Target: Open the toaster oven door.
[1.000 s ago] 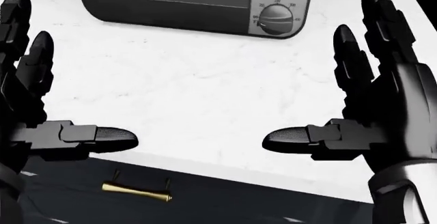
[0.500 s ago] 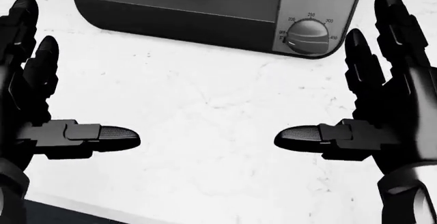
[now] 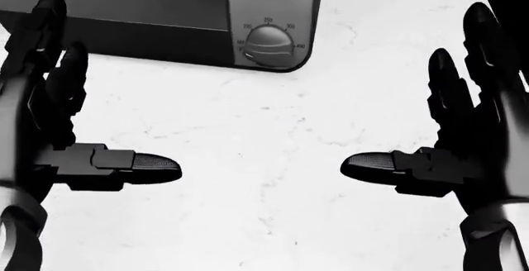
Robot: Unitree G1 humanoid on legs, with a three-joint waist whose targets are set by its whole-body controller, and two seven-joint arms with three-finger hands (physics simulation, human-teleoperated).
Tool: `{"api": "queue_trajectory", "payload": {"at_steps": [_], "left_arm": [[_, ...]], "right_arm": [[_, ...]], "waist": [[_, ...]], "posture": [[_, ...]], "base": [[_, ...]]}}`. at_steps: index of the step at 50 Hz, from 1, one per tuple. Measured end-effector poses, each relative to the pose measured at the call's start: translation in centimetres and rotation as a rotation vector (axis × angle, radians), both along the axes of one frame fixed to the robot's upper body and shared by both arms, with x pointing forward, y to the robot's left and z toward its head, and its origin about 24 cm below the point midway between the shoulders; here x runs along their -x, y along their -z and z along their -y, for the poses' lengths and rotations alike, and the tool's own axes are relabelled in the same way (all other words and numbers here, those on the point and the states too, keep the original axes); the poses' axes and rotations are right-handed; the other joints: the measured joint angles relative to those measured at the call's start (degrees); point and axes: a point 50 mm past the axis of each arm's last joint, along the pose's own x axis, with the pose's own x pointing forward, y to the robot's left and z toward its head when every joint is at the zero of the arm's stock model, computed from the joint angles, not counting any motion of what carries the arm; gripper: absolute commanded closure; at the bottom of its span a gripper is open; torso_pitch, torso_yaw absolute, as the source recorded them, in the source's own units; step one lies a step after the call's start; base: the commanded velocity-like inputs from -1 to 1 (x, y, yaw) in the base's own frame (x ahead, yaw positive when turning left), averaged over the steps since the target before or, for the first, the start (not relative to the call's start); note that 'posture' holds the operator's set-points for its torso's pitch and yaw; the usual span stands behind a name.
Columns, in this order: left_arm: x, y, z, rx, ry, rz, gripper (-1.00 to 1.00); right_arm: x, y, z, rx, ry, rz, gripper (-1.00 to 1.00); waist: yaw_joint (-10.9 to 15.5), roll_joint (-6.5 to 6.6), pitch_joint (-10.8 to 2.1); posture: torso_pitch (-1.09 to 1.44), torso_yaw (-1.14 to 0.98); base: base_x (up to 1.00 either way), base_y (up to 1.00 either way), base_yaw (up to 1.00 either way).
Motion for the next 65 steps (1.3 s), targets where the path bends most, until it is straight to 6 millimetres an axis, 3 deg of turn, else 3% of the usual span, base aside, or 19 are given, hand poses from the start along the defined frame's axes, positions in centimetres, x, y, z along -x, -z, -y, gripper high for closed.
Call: {"api": "queue_trajectory", "payload": {"at_steps": [5,11,18,23,40,56,65], "left_arm": [[0.6,-1.2,-0.5,-0.005,-0.019,0.077,-1.00],[0.7,-1.2,-0.9,-0.013,-0.030,0.068,-1.00],[0.2,-1.2,-0.9,-0.019,-0.027,0.061,-1.00],[0.0,-1.3,-0.5,-0.023,-0.008,0.060,-1.00],[-0.2,-1.3,-0.3,-0.027,0.000,0.064,-1.00],[-0.2,-1.0,-0.1,-0.024,0.009,0.062,-1.00],[-0.2,-1.1,0.1,-0.025,0.013,0.063,-1.00]], "right_arm": [[0.4,-1.1,-0.4,0.005,-0.025,0.072,-1.00],[0.3,-0.8,-0.6,0.003,-0.038,0.054,-1.00],[0.3,-1.1,-0.3,0.007,-0.028,0.063,-1.00],[0.1,-1.1,-0.2,0.003,-0.025,0.058,-1.00],[0.2,-1.0,-0.2,-0.005,-0.021,0.062,-1.00],[0.2,-0.9,-0.2,-0.001,-0.019,0.065,-1.00],[0.4,-1.1,-0.3,0.002,-0.020,0.073,-1.00]], "waist": [[-0.51,2.76,-1.28],[-0.16,0.76,-1.41],[0.13,0.53,-1.55],[0.17,0.50,-2.54],[0.31,0.59,-8.61],[0.51,0.56,-16.55],[0.72,0.48,-19.56]], "posture": [[0.00,0.00],[0.00,0.00],[-0.01,0.00],[-0.05,0.00],[-0.19,0.00],[-0.31,0.00],[-0.38,0.00]], "base": [[0.00,0.00,0.00],[0.00,0.00,0.00],[0.00,0.00,0.00],[0.00,0.00,0.00],[0.00,0.00,0.00],[0.00,0.00,0.00],[0.00,0.00,0.00]]}}
